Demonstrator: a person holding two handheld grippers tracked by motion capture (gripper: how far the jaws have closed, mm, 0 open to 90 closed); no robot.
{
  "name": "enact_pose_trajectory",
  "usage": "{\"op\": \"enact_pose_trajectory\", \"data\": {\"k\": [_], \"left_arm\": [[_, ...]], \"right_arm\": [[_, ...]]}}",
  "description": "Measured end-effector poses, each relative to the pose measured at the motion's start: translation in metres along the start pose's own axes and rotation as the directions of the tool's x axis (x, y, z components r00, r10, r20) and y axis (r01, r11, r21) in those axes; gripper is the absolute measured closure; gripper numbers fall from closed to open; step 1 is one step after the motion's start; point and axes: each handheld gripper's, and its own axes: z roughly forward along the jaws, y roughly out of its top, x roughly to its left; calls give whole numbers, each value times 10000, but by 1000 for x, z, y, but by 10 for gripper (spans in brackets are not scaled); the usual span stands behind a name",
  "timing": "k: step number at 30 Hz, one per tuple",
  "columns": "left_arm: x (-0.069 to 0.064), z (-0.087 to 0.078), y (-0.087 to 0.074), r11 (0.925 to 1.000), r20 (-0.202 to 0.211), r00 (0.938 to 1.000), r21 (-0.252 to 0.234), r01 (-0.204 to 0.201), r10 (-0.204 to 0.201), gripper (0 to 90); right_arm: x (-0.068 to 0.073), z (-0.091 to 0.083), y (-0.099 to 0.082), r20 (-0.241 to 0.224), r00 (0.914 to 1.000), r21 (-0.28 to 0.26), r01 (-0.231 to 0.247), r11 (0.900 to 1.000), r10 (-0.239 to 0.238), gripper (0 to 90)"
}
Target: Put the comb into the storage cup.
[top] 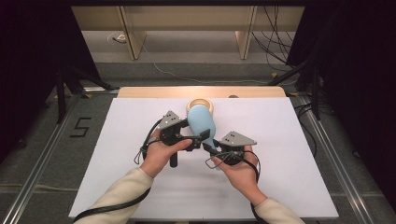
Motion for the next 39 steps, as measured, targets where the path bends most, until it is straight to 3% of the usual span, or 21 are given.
{"op": "enact_pose_trajectory", "data": {"k": [13,24,39], "left_arm": [[1,0,5,9996,50,10000,-257,81,-80,172],[1,0,5,9983,127,9996,-518,254,-248,333],[-1,-2,6,9927,1018,9918,-846,862,-774,476]], "right_arm": [[1,0,-1,15,10000,-33,49,10000,-49,707],[1,0,-1,38,10000,-94,60,9999,-59,707],[-1,1,-1,13,10000,-165,86,9998,-86,704]]}}
